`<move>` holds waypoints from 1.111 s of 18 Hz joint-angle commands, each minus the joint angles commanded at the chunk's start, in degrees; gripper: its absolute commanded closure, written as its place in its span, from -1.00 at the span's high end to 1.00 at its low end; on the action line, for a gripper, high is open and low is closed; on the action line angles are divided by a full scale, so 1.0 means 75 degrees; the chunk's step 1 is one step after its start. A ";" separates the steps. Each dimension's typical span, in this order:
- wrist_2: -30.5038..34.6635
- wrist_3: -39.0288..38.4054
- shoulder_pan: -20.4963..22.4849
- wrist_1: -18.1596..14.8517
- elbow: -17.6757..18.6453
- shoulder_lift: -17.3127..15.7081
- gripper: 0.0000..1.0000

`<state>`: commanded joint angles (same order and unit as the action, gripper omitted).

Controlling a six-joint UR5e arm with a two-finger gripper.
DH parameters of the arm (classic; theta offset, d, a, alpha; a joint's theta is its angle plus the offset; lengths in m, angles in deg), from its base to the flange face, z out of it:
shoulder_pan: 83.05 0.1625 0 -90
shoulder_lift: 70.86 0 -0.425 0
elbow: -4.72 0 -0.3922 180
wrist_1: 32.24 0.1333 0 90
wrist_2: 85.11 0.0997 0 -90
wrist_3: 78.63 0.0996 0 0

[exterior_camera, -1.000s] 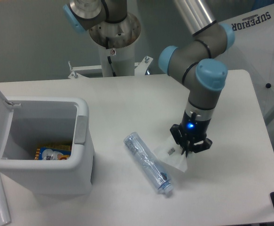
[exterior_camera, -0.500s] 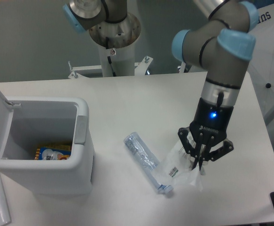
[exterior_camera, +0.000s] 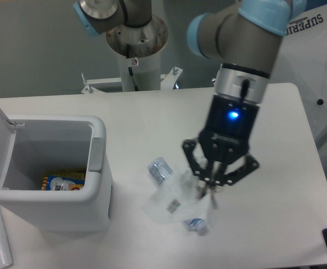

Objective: Place the trash in the trash can
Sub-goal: 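Lift the plastic bag and carry it over the trash bin, then open the gripper to drop the bag into the bin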

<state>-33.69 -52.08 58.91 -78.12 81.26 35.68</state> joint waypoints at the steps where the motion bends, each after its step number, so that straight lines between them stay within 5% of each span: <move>1: 0.0000 -0.0013 -0.0118 0.0000 0.0187 -0.0129 -1.00; 8: -0.0047 -0.0108 -0.1195 -0.0012 0.1545 -0.0844 -1.00; 9: -0.0047 -0.0072 -0.1232 -0.0012 0.1711 -0.0938 -0.88; 11: -0.0082 -0.0048 -0.1267 0.0000 0.1864 -0.1021 -0.16; 12: -0.0071 -0.0048 -0.1325 0.0000 0.1865 -0.1009 0.25; 13: -0.0070 -0.0037 -0.1338 0.0012 0.1865 -0.0986 0.99; 20: -0.0070 -0.0037 -0.1268 0.0023 0.1759 -0.0962 1.00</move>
<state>-34.22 -52.35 49.40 -77.95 94.45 28.46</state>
